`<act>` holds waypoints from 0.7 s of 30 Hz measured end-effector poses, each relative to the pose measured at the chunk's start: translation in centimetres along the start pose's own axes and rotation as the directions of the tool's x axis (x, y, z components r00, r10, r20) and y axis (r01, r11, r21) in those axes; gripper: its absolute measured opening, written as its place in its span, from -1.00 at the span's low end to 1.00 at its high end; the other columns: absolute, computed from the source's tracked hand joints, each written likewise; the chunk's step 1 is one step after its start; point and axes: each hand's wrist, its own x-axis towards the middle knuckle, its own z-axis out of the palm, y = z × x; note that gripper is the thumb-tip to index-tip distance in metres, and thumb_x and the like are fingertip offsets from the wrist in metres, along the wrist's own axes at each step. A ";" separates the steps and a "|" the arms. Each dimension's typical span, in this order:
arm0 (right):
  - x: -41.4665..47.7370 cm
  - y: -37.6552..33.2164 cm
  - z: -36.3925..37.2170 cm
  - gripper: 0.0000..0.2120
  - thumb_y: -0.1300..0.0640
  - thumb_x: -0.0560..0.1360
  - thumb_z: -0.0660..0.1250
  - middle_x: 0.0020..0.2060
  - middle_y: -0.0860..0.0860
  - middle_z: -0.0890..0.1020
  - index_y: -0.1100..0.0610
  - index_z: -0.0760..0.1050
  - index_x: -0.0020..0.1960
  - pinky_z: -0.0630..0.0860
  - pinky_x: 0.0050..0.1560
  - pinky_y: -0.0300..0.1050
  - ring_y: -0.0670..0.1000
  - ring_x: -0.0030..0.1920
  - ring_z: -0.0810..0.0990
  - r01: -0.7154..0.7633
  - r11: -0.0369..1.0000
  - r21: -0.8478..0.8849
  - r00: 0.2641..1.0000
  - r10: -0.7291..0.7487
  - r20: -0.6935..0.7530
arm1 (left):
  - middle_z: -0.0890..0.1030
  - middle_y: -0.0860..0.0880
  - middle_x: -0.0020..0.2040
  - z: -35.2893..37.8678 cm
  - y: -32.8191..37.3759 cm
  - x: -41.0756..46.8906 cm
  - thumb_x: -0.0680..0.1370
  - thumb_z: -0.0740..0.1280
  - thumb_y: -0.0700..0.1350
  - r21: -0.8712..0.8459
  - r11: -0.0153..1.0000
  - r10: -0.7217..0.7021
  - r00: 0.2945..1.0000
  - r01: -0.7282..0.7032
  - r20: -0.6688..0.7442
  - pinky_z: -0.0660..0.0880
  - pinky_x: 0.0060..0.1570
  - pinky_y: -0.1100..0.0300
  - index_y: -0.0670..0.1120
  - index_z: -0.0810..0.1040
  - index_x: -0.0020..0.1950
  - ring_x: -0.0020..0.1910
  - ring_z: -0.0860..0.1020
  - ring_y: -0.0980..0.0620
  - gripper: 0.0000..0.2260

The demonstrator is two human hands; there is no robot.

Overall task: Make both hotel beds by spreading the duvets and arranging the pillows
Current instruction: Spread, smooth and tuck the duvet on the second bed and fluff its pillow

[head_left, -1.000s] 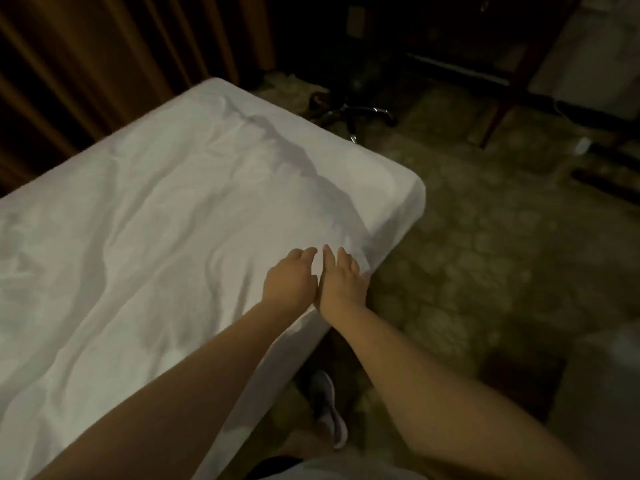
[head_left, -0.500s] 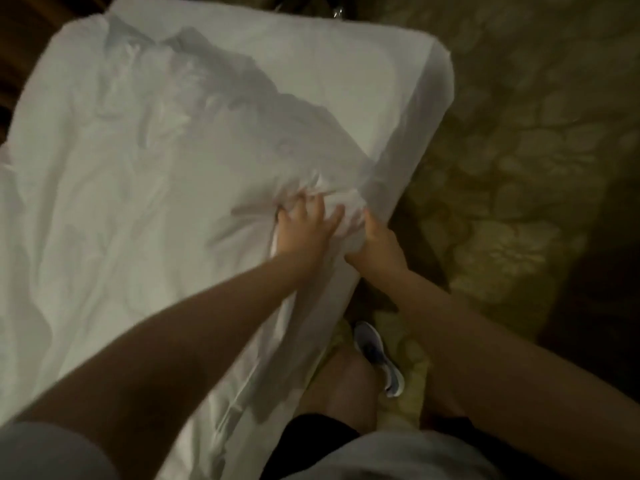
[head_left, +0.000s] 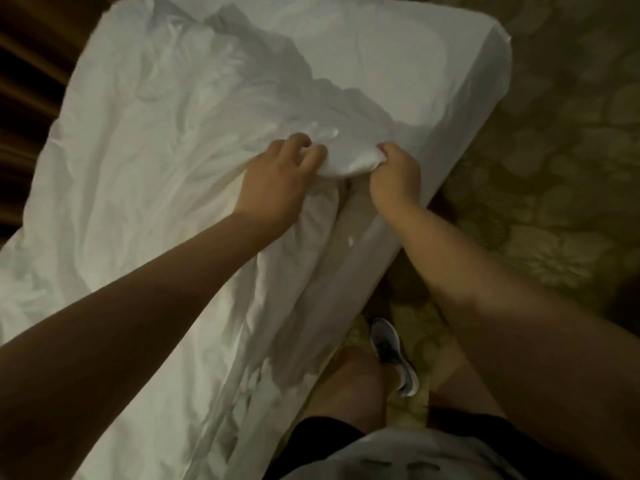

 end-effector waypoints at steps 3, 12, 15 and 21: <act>0.8 -3.2 -2.0 -0.82 0.28 0.54 0.14 -0.13 0.08 0.55 0.20 0.53 -0.06 0.19 -0.28 -0.19 0.04 -0.15 0.44 0.055 0.997 0.045 0.998 -0.053 -0.033 | 0.50 -0.26 0.25 1.6 1.7 -1.1 0.50 0.25 -0.11 0.053 0.996 0.075 0.985 -0.068 -0.155 0.46 -0.04 -0.04 -0.02 0.28 0.35 0.08 0.53 -0.27 -0.58; -3.4 -2.6 -2.4 -0.92 0.20 0.50 0.24 -0.07 0.03 0.48 0.08 0.35 -0.03 0.30 -0.15 -0.12 0.01 -0.11 0.42 -0.025 0.989 -0.147 0.988 0.002 -0.157 | 0.38 -0.18 0.30 -1.3 0.1 0.7 0.52 0.18 -0.32 -0.153 0.984 -0.064 0.984 0.090 0.168 0.46 -0.14 -0.02 0.13 0.30 0.46 0.07 0.52 -0.25 -0.43; -7.4 -1.7 1.3 -0.95 0.13 0.54 0.21 -0.13 0.00 0.49 0.09 0.40 -0.03 0.45 -0.06 0.00 0.04 -0.10 0.50 -0.118 0.992 -0.045 0.993 0.117 -0.019 | 0.37 -0.14 0.29 -2.0 -0.3 1.0 0.52 0.15 -0.33 -0.198 0.975 -0.062 0.979 0.101 0.194 0.46 0.02 -0.03 0.15 0.27 0.47 0.11 0.50 -0.23 -0.41; -6.4 -1.4 5.7 -0.47 0.08 0.56 0.21 0.40 0.15 0.36 0.15 0.22 0.49 0.17 0.41 -0.05 0.16 0.38 0.30 -0.120 0.977 -0.177 0.993 0.117 -0.024 | 0.36 -0.12 0.25 -4.0 -1.4 1.1 0.53 0.13 -0.31 -0.257 0.963 -0.028 0.977 0.083 0.213 0.45 0.09 0.01 0.18 0.26 0.47 0.12 0.48 -0.20 -0.41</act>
